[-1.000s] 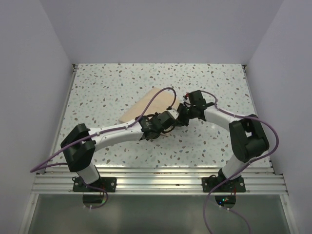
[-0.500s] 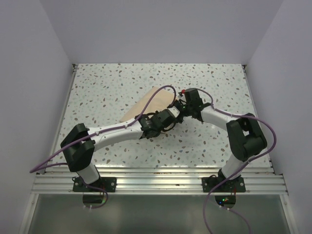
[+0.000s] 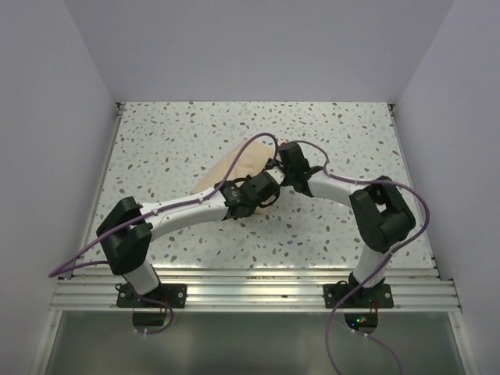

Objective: Prepare the surgical pack

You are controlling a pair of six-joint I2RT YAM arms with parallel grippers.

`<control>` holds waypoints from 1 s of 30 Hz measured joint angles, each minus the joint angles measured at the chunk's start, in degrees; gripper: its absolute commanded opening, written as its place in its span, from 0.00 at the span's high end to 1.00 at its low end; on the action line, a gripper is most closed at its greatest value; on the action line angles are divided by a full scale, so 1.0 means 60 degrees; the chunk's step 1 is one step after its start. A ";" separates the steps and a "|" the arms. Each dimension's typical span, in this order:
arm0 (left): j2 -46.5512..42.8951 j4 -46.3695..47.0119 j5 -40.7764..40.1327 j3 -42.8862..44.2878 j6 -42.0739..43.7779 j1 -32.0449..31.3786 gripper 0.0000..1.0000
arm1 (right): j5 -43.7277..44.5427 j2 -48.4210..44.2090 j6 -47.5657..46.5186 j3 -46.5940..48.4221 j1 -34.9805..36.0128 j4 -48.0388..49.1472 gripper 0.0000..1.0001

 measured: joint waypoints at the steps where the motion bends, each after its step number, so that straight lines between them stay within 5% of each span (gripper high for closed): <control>1: 0.0000 0.0000 0.0004 0.0000 -0.0029 0.0025 1.00 | 0.0219 0.0000 0.0047 0.0000 0.0102 0.0087 1.00; 10: -0.0011 0.0164 0.0113 -0.0004 -0.0284 0.0080 1.00 | 0.0874 0.0040 -0.0674 0.0627 0.0153 -0.0816 1.00; 21: -0.0550 0.0732 0.0506 -0.0477 -0.0688 -0.0066 1.00 | 0.0765 -0.1745 -0.2601 0.0627 -0.2011 -0.3093 1.00; 30: -0.0557 0.0798 0.0601 -0.0528 -0.0747 -0.0069 1.00 | 0.0616 -0.1880 -0.3002 0.0335 -0.2004 -0.3486 1.00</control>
